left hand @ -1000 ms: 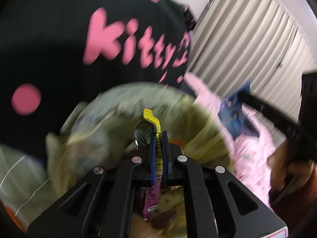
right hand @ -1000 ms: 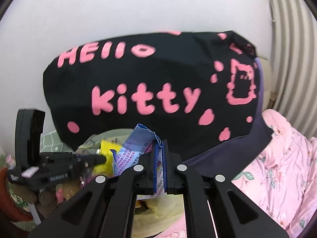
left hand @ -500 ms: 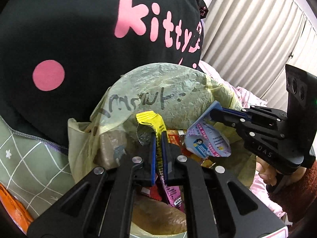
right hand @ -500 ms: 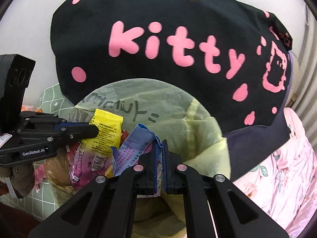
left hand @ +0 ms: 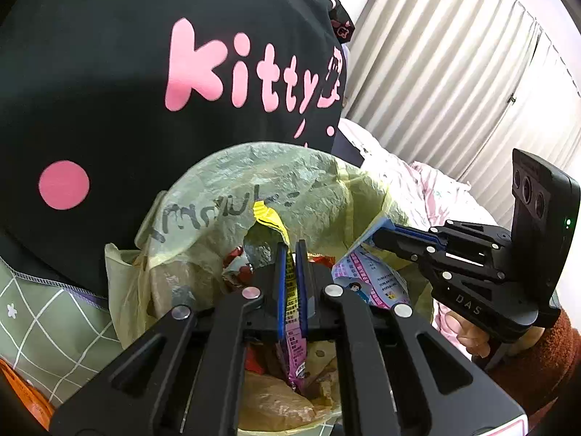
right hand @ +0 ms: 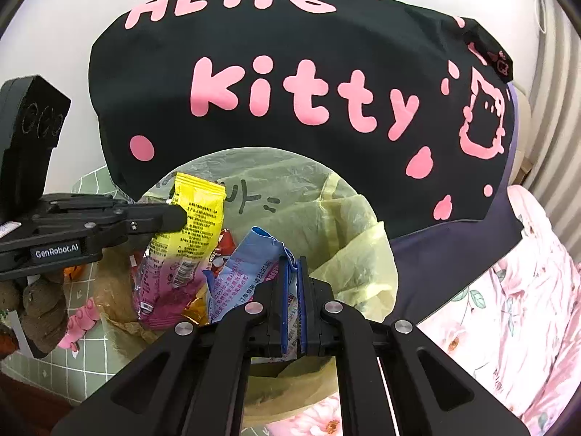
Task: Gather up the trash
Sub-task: 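Carry both wrappers to the yellow bag and open both tools inside, then move both tools back toward the snack packets on the table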
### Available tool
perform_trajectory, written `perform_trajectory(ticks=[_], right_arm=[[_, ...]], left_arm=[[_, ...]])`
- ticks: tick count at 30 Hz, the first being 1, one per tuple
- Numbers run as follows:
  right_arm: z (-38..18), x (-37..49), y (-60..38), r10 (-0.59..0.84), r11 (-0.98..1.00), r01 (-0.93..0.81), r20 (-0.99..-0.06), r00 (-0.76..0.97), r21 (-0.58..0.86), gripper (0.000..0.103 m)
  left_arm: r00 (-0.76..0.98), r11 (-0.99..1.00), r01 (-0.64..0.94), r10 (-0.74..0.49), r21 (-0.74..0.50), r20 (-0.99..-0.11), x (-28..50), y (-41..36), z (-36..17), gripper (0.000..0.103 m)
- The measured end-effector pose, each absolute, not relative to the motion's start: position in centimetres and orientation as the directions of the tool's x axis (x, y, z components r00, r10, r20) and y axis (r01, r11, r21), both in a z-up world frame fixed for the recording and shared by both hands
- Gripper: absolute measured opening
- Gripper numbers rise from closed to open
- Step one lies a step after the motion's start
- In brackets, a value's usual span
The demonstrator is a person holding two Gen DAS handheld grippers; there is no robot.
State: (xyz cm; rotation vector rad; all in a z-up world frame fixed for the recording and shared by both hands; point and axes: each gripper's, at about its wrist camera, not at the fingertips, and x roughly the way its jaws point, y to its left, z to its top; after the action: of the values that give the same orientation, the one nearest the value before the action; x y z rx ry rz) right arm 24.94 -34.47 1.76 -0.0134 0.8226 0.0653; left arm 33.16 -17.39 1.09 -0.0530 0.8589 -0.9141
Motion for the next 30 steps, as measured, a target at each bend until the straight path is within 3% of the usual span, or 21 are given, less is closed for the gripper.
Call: perform_trajectory(ticks=[2, 4, 6, 9, 17, 24, 30], right_arm=[[1.6, 24.9, -34.5, 0.055, 0.998, -0.050, -0.734, 0.677, 0.029, 0.007], [1.4, 24.8, -34.6, 0.045, 0.999, -0.033, -0.736, 0.675, 0.032, 0.014], [1.5, 24.7, -34.5, 0.054, 0.998, -0.030, -0.732, 0.679, 0.046, 0.029], [1.7, 24.4, -34.1, 0.051, 0.999, -0.029, -0.727, 0.684, 0.043, 0.032], [4.5, 23.4, -31.7, 0.034, 0.999, -0.037, -0.649, 0.760, 0.010, 0.035], [5.9, 23.8, -26.6, 0.243, 0.967, -0.236, -0.609, 0.755, 0.094, 0.049], [4.5, 24.7, -19.7, 0.370, 0.915, -0.386, -0.622, 0.690, 0.116, 0.050]], left_arm=[[0.300, 0.638, 0.656, -0.711, -0.404, -0.636, 33.4, -17.2, 1.0, 0.010], [0.301, 0.644, 0.638, -0.714, -0.423, -0.632, 33.5, -16.7, 1.2, 0.030], [0.311, 0.650, 0.618, -0.719, -0.442, -0.622, 33.4, -16.0, 1.5, 0.038], [0.348, 0.674, 0.589, -0.710, -0.447, -0.612, 32.8, -14.2, 2.2, 0.045], [0.529, 0.793, 0.469, -0.605, -0.390, -0.594, 29.7, -7.5, 3.3, 0.051], [0.636, 0.891, 0.312, -0.454, -0.330, -0.624, 26.8, -0.2, 1.8, 0.052], [0.702, 0.940, 0.164, -0.324, -0.299, -0.634, 24.4, 7.1, 1.1, 0.053]])
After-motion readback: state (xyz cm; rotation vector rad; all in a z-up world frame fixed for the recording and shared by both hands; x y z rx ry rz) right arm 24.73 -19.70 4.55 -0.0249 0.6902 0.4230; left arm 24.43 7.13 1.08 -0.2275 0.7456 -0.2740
